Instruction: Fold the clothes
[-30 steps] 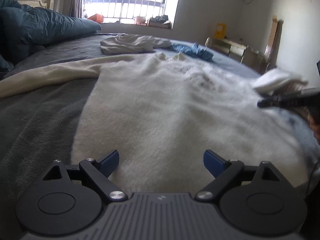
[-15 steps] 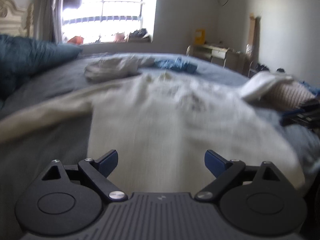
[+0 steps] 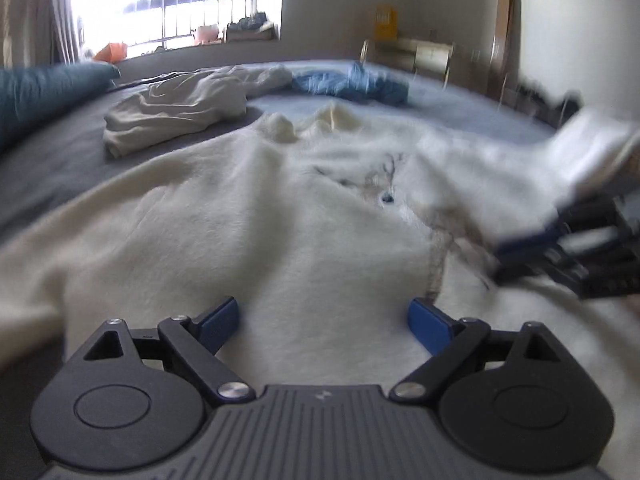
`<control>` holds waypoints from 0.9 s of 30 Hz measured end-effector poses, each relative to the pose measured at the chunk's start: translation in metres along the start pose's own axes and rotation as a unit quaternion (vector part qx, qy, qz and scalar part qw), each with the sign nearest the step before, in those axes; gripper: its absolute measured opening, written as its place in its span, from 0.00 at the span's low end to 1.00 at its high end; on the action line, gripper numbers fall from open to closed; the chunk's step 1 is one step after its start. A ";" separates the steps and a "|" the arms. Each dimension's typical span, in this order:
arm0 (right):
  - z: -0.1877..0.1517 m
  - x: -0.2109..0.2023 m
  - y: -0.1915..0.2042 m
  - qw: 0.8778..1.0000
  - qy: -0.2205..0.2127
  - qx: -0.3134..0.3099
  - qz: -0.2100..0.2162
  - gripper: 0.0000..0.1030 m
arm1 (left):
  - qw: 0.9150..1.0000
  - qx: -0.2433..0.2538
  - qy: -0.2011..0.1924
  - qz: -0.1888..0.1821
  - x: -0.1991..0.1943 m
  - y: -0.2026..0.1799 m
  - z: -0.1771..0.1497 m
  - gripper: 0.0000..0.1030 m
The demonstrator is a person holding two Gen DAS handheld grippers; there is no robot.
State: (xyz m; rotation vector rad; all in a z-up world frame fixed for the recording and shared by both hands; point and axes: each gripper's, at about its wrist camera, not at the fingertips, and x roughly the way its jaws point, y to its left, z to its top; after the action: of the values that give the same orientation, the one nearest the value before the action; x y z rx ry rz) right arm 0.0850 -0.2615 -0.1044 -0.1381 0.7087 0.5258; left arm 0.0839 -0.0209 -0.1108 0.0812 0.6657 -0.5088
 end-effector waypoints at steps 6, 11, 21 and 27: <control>-0.018 -0.057 -0.020 0.998 0.046 -0.048 -0.014 0.18 | 0.999 -0.009 -0.025 0.022 -0.027 0.029 0.018 0.90; 0.046 -0.029 -0.032 0.997 -0.027 -0.051 -0.041 0.19 | 0.999 0.022 -0.026 -0.011 0.011 0.001 0.068 0.91; 0.034 0.018 -0.095 0.996 0.014 -0.024 -0.087 0.18 | 0.999 -0.050 -0.004 0.007 0.069 0.070 0.067 0.88; 0.067 0.010 -0.106 0.996 -0.015 -0.018 -0.085 0.19 | 0.998 -0.023 -0.043 -0.035 0.070 0.058 0.097 0.89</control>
State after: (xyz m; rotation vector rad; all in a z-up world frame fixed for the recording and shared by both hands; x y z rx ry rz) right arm 0.1841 -0.3288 -0.0658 -0.2215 0.6517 0.3777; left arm 0.2138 -0.0228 -0.0822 -0.0083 0.5969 -0.5610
